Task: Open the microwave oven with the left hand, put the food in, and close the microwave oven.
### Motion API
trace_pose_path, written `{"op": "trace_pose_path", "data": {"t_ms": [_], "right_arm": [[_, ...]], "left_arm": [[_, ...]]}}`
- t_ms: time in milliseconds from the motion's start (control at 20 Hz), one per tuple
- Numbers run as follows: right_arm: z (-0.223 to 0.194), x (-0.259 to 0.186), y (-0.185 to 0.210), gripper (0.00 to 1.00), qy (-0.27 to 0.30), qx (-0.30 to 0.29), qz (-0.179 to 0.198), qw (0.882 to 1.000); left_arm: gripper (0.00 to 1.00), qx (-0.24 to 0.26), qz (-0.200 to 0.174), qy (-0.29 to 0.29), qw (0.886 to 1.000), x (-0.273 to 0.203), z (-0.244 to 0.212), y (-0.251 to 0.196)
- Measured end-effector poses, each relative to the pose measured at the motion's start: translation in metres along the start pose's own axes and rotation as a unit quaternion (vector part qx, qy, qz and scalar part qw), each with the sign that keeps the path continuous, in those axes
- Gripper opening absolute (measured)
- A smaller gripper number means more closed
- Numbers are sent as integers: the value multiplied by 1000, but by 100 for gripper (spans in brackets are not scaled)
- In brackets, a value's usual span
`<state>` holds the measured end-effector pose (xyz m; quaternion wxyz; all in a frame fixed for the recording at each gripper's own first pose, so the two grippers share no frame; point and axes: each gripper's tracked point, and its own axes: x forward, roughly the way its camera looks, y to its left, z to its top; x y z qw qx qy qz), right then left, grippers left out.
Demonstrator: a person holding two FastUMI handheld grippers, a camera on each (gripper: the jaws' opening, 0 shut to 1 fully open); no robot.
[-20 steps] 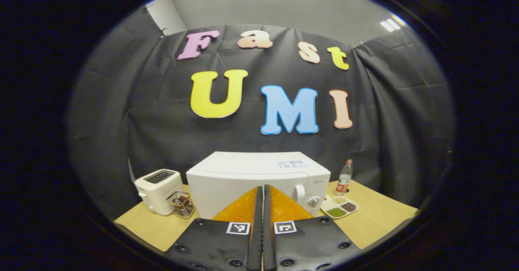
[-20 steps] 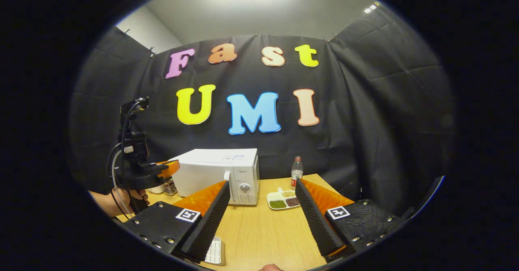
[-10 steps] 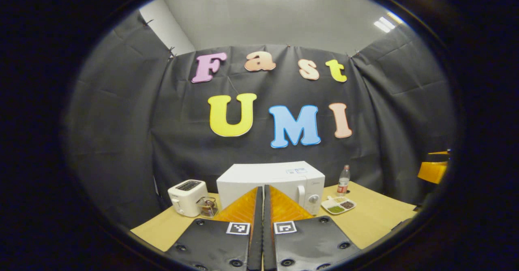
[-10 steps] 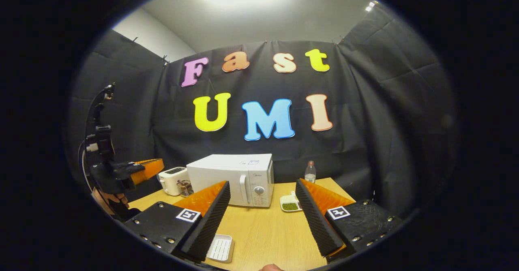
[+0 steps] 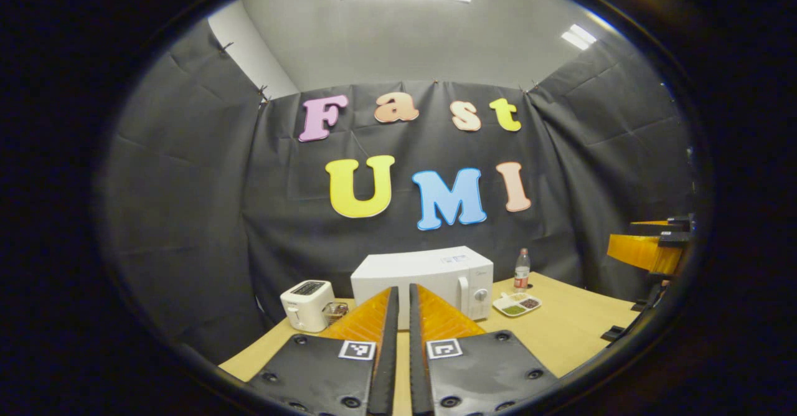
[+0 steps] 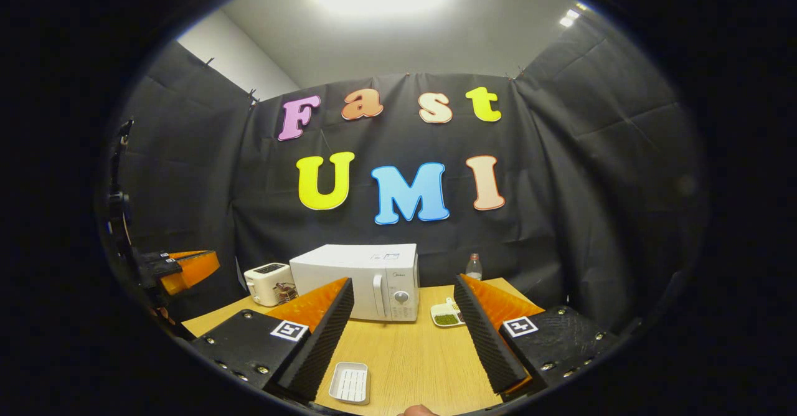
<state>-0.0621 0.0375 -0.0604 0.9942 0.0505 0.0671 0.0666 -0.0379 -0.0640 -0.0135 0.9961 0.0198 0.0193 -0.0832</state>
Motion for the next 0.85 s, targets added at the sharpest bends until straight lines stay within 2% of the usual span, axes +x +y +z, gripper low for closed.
{"op": "trace_pose_path", "data": {"t_ms": [50, 150, 400, 450, 500, 650, 700, 850], "right_arm": [[0, -3, 4, 98, -1, 1, -1, 1000], [-1, -10, 6, 98, 0, 1, -8, 1000], [-2, -16, 17, 98, 0, 0, -10, 1000], [-1, -15, 18, 98, 0, 1, -11, 1000], [2, -15, 20, 98, -2, 3, -11, 1000], [9, -12, 28, 98, -11, 19, -2, 1000], [12, -9, 29, 98, -13, 20, -1, 1000], [21, -5, 24, 98, -24, 14, -9, 1000]], "left_arm": [[24, -2, 2, -1, 1000, -6, 1, 2], [35, -7, 1, -7, 1000, -16, 3, 4], [91, -23, 1, -14, 1000, -30, 6, 8], [100, -29, 5, -16, 999, -33, 9, 11], [98, -34, 9, -17, 999, -34, 10, 14], [100, -47, 14, -14, 999, -33, 13, 21], [98, -49, 20, -15, 998, -33, 15, 27], [100, -50, 37, -20, 998, -36, 21, 40]]}}
